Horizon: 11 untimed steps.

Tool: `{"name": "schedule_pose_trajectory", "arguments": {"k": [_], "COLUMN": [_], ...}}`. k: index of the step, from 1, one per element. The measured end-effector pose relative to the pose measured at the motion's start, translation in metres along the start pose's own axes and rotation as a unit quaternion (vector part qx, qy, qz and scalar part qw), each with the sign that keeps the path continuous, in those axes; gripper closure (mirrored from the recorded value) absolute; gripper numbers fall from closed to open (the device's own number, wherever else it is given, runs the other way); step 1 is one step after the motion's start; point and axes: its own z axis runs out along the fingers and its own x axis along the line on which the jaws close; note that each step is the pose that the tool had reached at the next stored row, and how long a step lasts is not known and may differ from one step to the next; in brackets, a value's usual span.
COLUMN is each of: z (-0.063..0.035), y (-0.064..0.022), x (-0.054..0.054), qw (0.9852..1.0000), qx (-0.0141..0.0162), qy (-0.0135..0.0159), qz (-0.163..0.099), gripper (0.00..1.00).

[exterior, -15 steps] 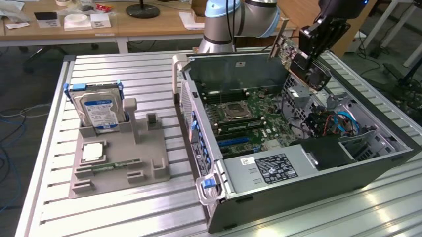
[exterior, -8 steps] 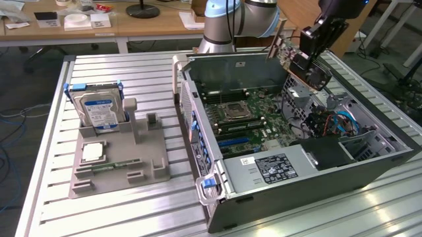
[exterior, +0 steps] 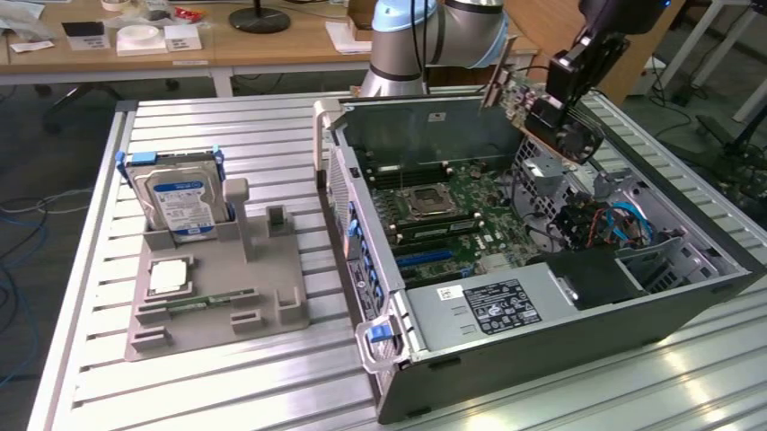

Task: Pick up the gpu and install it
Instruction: 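Insert the gpu into the slot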

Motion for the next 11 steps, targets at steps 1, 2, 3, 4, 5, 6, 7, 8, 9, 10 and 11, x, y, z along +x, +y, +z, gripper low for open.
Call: {"name": "schedule_pose_trajectory", "arguments": {"k": [1,2,3,4,5,6,7,8,9,10,11], "z": [0.0000,0.0000,0.0000,0.0000,0.0000,0.0000,0.0000,0.0000,0.0001,0.0000,0.0001], "y": [0.0000,0.0000,0.0000,0.0000,0.0000,0.0000,0.0000,0.0000,0.0000,0.0000,0.0000], "x": [0.0000,0.0000,0.0000,0.0000,0.0000,0.0000,0.0000,0.0000,0.0000,0.0000,0.0000], "qw": [1.0000,0.9999,0.9999,0.9997,0.9996,0.9995,0.9992,0.9989,0.9986,0.9982,0.9978], "qx": [-0.0001,-0.0002,-0.0003,-0.0004,-0.0004,-0.0005,-0.0006,-0.0007,-0.0008,-0.0009,-0.0010], "qy": [0.0004,0.0008,0.0013,0.0017,0.0020,0.0025,0.0029,0.0034,0.0039,0.0045,0.0050], "qz": [-0.006,-0.012,-0.017,-0.023,-0.027,-0.033,-0.039,-0.046,-0.052,-0.059,-0.067], "gripper": [0.73,0.73,0.73,0.73,0.73,0.73,0.73,0.73,0.73,0.73,0.73]}}
